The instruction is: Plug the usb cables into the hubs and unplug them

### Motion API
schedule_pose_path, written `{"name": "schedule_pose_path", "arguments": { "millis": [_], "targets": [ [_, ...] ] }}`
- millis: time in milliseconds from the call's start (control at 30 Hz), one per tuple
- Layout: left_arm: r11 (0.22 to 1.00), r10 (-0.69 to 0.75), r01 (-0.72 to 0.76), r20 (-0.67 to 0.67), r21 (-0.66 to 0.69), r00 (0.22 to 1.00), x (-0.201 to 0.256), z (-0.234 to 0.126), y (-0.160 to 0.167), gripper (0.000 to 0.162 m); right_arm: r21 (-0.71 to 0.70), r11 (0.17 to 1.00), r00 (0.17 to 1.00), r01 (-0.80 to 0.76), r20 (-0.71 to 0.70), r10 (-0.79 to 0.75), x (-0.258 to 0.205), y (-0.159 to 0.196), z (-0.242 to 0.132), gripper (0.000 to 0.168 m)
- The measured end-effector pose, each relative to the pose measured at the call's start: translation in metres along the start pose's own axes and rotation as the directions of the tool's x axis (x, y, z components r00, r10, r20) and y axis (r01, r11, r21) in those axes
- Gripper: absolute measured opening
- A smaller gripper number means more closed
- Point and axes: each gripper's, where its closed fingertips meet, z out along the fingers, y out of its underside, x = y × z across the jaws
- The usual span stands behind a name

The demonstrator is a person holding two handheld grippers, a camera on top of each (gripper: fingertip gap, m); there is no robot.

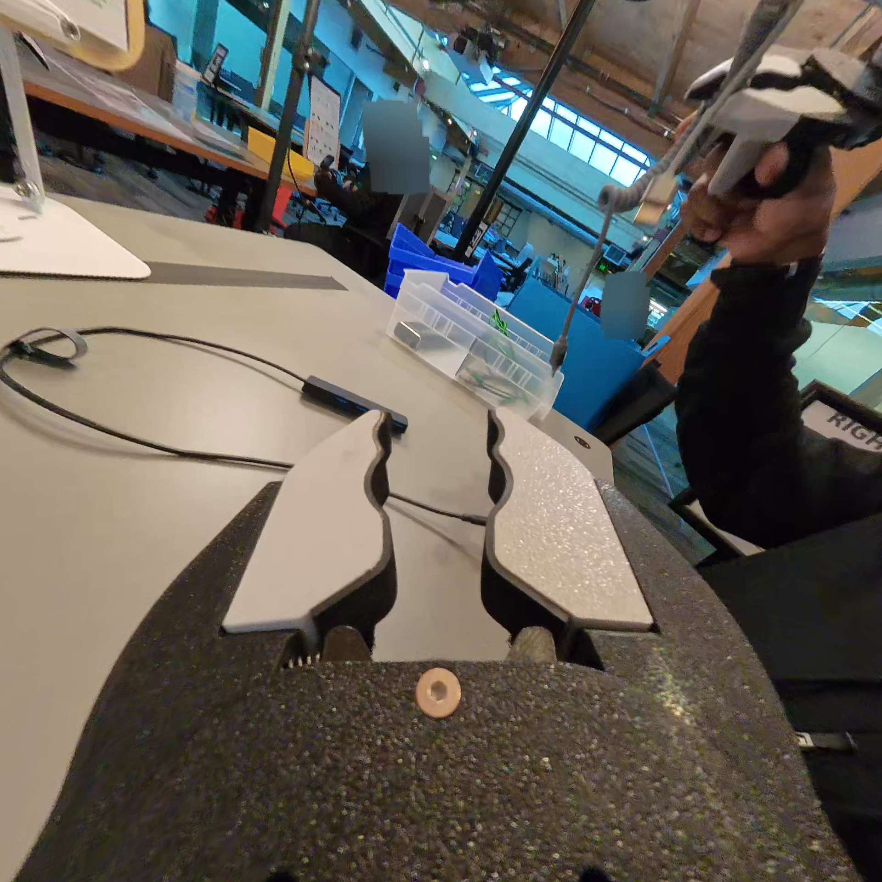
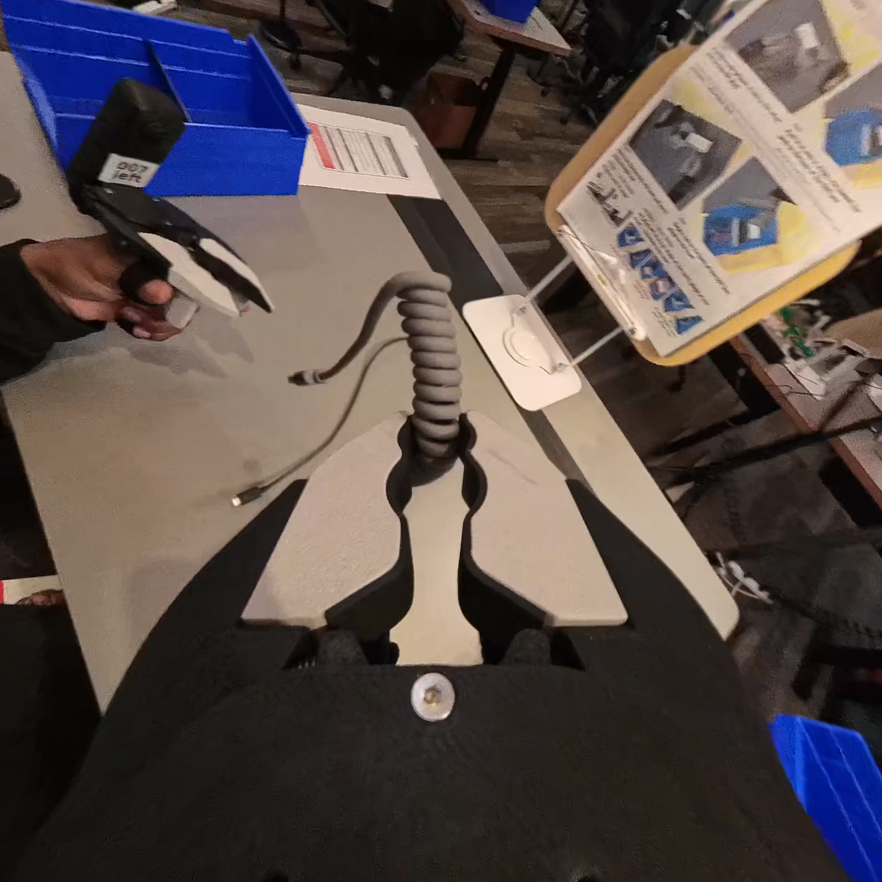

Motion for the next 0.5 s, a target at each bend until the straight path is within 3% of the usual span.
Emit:
{"name": "schedule_pose_path", "arguments": {
  "millis": [200,333,500],
  "targets": [
    [0.996,-0.032,0.032,-0.001,-0.086,0.999,0.003,-0.003,0.031,0.037,-0.058,0.993,0.970,-0.102,-0.229,0.086,0.082,0.053,-0.086,0.016],
    [0.992,-0.049,0.050,0.012,-0.119,0.999,0.000,-0.005,0.041,0.036,-0.158,0.959,0.909,-0.237,-0.385,0.161,0.128,0.129,-0.112,0.016],
    [0.987,-0.057,0.058,0.012,-0.149,0.998,-0.001,0.000,0.049,0.035,-0.257,0.898,0.861,-0.358,-0.463,0.211,0.151,0.244,-0.106,0.016]
  ]
}}
